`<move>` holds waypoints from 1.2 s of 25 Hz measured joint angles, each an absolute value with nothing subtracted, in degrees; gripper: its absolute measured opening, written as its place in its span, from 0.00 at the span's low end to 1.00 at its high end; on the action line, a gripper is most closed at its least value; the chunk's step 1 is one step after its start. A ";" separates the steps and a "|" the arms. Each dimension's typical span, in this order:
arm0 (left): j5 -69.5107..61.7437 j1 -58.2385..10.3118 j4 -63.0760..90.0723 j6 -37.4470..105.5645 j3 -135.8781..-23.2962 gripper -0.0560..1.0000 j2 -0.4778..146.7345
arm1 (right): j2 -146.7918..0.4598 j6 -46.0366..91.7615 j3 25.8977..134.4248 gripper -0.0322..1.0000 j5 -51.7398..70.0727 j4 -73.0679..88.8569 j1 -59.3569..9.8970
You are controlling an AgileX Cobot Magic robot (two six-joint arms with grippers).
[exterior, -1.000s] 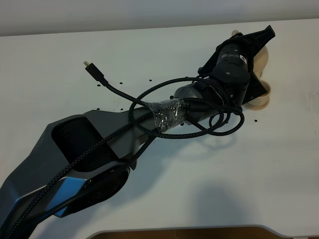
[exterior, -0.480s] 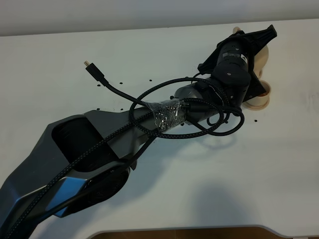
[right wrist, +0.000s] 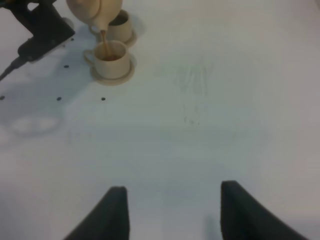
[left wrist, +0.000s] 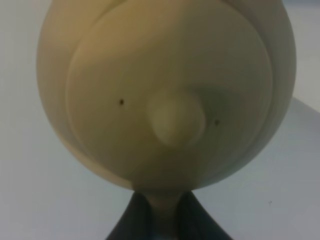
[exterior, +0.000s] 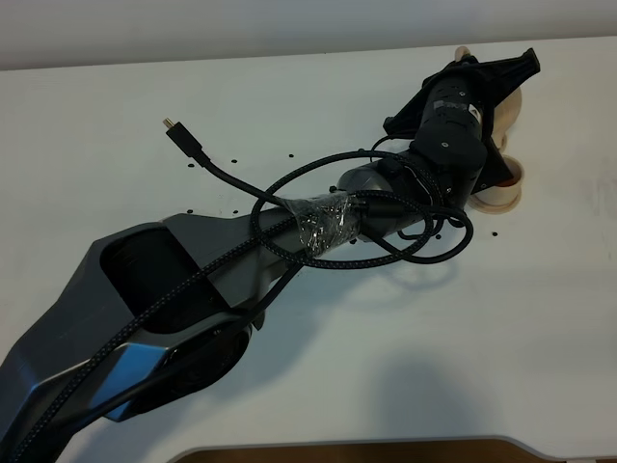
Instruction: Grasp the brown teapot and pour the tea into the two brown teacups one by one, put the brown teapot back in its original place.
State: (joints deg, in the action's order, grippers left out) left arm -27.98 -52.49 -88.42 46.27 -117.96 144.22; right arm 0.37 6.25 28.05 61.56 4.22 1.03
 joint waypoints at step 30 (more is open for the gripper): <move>-25.14 -52.49 -89.71 50.20 -117.96 0.17 144.22 | 0.37 6.25 28.05 0.43 61.56 4.22 1.03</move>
State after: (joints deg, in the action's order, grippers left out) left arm -25.14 -52.49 -89.71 50.20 -117.96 144.22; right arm 0.37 6.25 28.05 61.56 4.22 1.03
